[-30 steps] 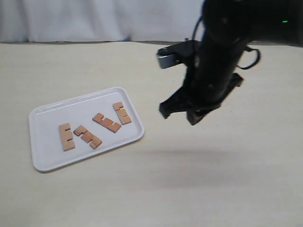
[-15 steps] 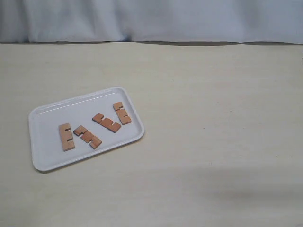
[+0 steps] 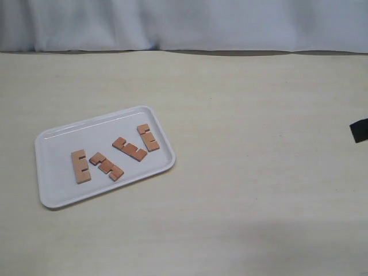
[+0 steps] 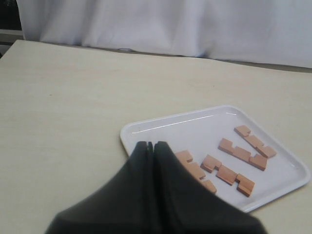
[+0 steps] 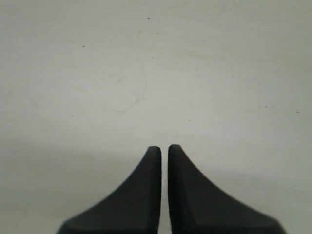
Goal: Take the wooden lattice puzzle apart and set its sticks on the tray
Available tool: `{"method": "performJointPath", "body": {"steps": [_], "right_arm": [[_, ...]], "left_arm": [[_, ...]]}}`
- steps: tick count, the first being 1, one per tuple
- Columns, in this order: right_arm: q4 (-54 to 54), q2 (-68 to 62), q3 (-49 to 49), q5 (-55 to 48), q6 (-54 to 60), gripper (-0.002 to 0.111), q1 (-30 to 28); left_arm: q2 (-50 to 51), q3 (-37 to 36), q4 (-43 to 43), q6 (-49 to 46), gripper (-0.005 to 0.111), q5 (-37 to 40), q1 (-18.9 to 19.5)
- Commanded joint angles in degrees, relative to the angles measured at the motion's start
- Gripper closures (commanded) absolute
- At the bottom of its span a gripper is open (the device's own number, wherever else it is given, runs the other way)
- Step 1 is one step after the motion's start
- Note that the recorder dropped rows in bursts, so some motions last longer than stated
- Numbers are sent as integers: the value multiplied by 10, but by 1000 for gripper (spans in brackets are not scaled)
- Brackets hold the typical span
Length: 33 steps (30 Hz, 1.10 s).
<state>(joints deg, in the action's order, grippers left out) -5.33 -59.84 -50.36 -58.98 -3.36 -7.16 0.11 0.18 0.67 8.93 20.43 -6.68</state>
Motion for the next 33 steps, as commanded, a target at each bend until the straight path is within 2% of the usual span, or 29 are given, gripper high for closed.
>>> {"method": "performJointPath", "body": {"steps": [1,8,14,26,28,33], "right_arm": [[36,11,2,-1,15,104,-1],[34,68,4,33,-1,104,-1],[34,185,46,150,-6,104,-1],[36,531,281,450,-3,104,0],[19,596,302,463,-3,104,0],[26,598,311,478,-4,104,1]], "left_arm": [[-1,-2,2,2,107,-6,0],[-1,-2,2,2,107,-6,0],[-1,-2,2,2,107,-6,0],[-1,-2,2,2,107,-6,0],[-1,-2,2,2,107,-6,0],[-1,-2,1,2,107,-10,0]]}}
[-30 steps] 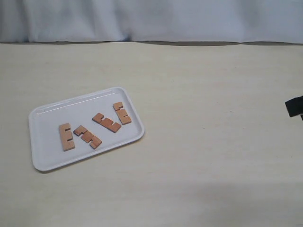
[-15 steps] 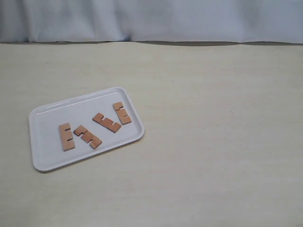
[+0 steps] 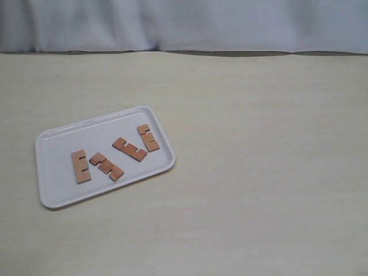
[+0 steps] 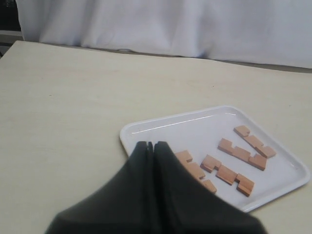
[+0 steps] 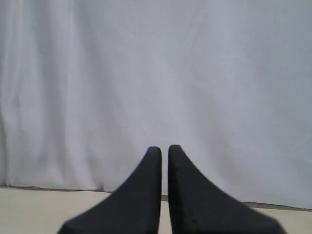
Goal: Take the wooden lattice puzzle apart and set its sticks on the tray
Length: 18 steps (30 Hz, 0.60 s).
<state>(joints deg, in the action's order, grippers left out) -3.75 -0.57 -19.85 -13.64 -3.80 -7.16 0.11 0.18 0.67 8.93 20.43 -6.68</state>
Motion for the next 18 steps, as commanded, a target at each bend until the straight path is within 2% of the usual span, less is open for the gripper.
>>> {"method": "performJointPath", "body": {"steps": [1,12,18], "right_arm": [[18,6,6,27,0,104,1],[28,6,17,-9,1,104,1],[37,6,109,65,1,104,1]], "left_arm": [[-1,-2,1,2,107,-10,0],[-1,-2,1,2,107,-11,0],[-1,-2,1,2,107,-11,0]]}}
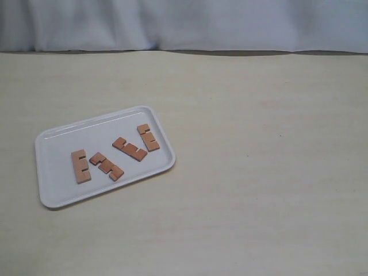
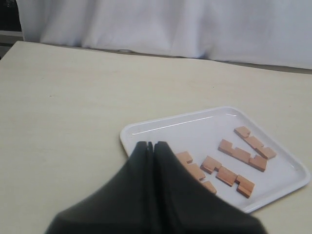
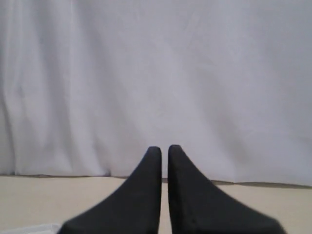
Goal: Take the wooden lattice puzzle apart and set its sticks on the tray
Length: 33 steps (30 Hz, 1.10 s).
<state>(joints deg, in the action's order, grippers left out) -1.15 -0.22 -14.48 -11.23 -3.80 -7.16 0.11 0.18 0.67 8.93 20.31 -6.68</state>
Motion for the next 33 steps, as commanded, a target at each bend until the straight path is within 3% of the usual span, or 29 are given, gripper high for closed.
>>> {"method": "performJointPath", "body": {"steps": [1,7,10,33], "right_arm": [[21,2,72,49,1,104,1],[34,2,145,77,1,104,1],[36,2,145,30,1,104,1],[47,2,145,20,5,104,1]], "left_arm": [[-1,-2,1,2,107,-10,0],[-1,-2,1,2,107,-10,0],[-1,-2,1,2,107,-10,0],[-1,-2,1,2,107,-5,0]]}}
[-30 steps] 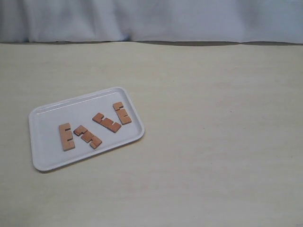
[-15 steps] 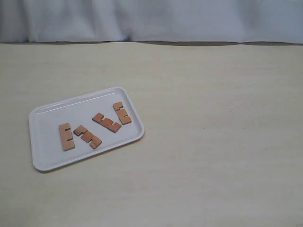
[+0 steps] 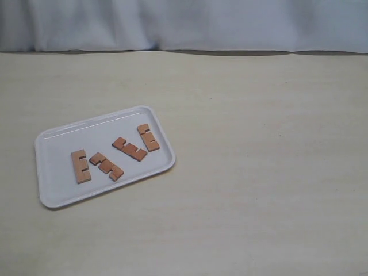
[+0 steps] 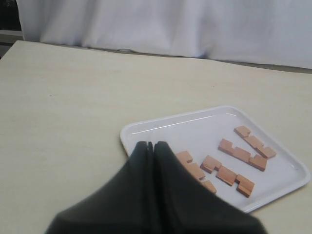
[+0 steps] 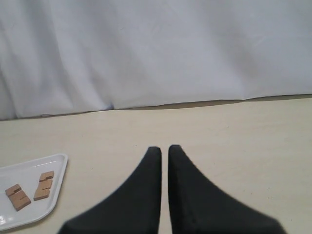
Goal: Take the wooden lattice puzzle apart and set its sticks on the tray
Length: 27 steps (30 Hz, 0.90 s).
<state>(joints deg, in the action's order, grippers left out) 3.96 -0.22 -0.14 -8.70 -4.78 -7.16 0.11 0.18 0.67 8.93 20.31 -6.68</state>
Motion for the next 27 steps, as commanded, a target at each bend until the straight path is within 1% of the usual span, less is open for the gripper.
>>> {"method": "performJointPath", "body": {"steps": [1,5,6,8,13,27], "right_arm": [[6,2,1,-8,14,104,1],[12,2,1,-27,16,104,1],[12,2,1,-62,16,104,1],[12,2,1,-100,13,104,1],[-9,2,1,-103,14,104,1],[-5,2,1,-109,14,104,1]], "left_arm": [[-1,-2,1,2,107,-5,0],[-1,-2,1,2,107,-5,0],[-1,-2,1,2,107,-5,0],[-1,-2,1,2,107,-5,0],[-1,-2,1,2,107,-5,0],[-1,-2,1,2,107,-5,0]]}}
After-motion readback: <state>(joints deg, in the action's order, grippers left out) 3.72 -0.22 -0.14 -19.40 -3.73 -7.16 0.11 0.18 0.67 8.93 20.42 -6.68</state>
